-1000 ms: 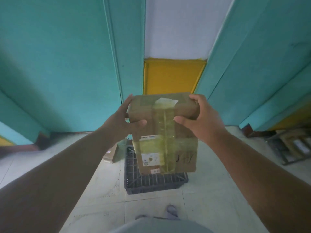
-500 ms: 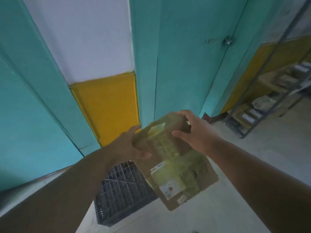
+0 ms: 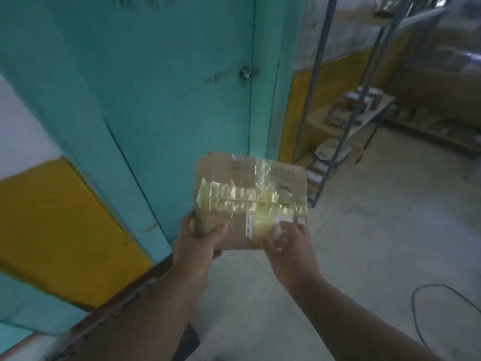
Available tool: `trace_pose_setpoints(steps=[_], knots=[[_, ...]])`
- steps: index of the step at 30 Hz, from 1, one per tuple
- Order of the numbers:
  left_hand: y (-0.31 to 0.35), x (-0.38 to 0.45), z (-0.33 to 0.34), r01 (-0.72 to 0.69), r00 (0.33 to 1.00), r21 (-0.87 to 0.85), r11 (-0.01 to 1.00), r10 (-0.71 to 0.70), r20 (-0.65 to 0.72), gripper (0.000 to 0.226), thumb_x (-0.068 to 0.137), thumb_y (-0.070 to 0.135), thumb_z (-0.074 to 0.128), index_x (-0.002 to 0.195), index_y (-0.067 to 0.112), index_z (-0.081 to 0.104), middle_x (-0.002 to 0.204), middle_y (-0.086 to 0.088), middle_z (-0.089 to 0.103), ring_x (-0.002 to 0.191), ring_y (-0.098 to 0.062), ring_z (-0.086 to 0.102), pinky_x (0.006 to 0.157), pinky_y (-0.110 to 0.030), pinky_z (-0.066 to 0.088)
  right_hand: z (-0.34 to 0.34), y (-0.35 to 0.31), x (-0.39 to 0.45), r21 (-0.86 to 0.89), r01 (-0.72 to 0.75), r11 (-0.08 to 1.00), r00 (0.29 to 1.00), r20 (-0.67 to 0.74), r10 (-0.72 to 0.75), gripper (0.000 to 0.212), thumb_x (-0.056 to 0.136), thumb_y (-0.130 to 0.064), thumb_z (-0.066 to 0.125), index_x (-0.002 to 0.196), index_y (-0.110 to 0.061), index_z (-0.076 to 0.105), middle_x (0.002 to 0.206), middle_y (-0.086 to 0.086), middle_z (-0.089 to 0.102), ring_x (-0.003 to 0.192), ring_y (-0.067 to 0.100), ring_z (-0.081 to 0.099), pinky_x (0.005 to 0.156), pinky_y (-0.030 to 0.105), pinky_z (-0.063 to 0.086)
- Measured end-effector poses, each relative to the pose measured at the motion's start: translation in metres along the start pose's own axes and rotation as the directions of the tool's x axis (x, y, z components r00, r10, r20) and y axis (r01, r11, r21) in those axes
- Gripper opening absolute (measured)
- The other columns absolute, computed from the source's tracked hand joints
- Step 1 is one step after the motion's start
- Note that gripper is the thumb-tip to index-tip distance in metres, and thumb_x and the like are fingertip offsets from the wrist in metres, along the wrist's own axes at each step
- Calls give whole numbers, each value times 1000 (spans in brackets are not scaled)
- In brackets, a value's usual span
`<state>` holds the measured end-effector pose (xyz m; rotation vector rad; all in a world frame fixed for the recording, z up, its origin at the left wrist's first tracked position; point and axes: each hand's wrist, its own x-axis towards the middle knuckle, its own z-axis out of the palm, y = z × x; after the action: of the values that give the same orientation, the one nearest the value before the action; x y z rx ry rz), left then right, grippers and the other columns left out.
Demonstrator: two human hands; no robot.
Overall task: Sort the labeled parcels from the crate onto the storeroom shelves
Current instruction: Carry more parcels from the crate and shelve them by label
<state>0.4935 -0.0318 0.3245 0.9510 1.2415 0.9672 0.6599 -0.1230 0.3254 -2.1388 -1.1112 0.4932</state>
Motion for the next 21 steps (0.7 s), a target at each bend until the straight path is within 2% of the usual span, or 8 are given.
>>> trace_pose_setpoints(steps=[4, 6, 8, 10, 14, 17, 19, 21], knots=[[9, 29, 46, -29, 993, -13, 999, 31, 113, 68, 81, 17, 81, 129, 45, 42, 127, -1, 58, 99, -22, 66, 76, -43, 61, -18, 19, 54, -3, -194, 981, 964, -184, 190, 63, 80, -58, 71, 126, -17, 56, 132, 6, 52, 124, 27, 46, 103, 39, 43], [12, 52, 65, -23, 980, 13, 1000, 19, 200, 70, 82, 18, 80, 133, 46, 41, 132, -1, 56, 101, -21, 65, 77, -44, 61, -27, 34, 81, -3, -279, 960, 938, -213, 272, 74, 73, -68, 69, 128, -21, 52, 128, 4, 57, 123, 29, 50, 104, 45, 45], [16, 75, 88, 4, 957, 70, 998, -24, 289, 74, 83, 22, 79, 141, 46, 38, 133, -2, 56, 101, -24, 66, 75, -44, 61, -39, 52, 106, 106, -336, 936, 913, -208, 351, 84, 55, -83, 68, 120, -32, 50, 112, -3, 64, 106, 25, 64, 91, 48, 55], [20, 96, 115, 6, 926, 163, 987, -67, 372, 67, 85, 29, 77, 137, 51, 40, 127, -2, 61, 99, -25, 65, 77, -43, 58, -53, 81, 129, 212, -349, 913, 894, -217, 392, 90, 41, -88, 71, 112, -37, 47, 102, -6, 65, 90, 22, 71, 75, 47, 61], [26, 126, 170, -60, 856, 320, 946, -116, 504, 58, 64, 51, 83, 110, 60, 49, 114, -3, 69, 97, -20, 69, 93, -43, 52, -96, 110, 149, 255, -333, 908, 868, -294, 401, 86, 47, -79, 79, 112, -35, 46, 105, -2, 62, 91, 25, 70, 72, 47, 62], [33, 137, 224, -95, 841, 273, 957, -70, 537, 44, 76, 39, 83, 106, 33, 51, 114, -7, 66, 89, -15, 68, 74, -31, 54, -126, 138, 164, 258, -308, 916, 867, -321, 382, 91, 48, -76, 82, 121, -36, 46, 109, -5, 63, 96, 25, 69, 73, 45, 62], [35, 146, 266, -150, 818, 274, 950, -36, 574, 57, 75, 45, 80, 117, 24, 48, 120, -6, 62, 95, -17, 66, 76, -33, 55, -153, 157, 175, 249, -265, 931, 858, -379, 346, 94, 51, -66, 87, 129, -35, 46, 116, -8, 61, 102, 22, 67, 77, 45, 61], [38, 154, 311, -181, 758, 291, 939, -55, 650, 79, 67, 48, 80, 133, 34, 38, 128, -1, 58, 107, -23, 65, 82, -40, 56, -185, 174, 188, 231, -254, 939, 842, -426, 332, 93, 59, -53, 90, 137, -29, 45, 124, -8, 57, 108, 18, 61, 85, 43, 59]])
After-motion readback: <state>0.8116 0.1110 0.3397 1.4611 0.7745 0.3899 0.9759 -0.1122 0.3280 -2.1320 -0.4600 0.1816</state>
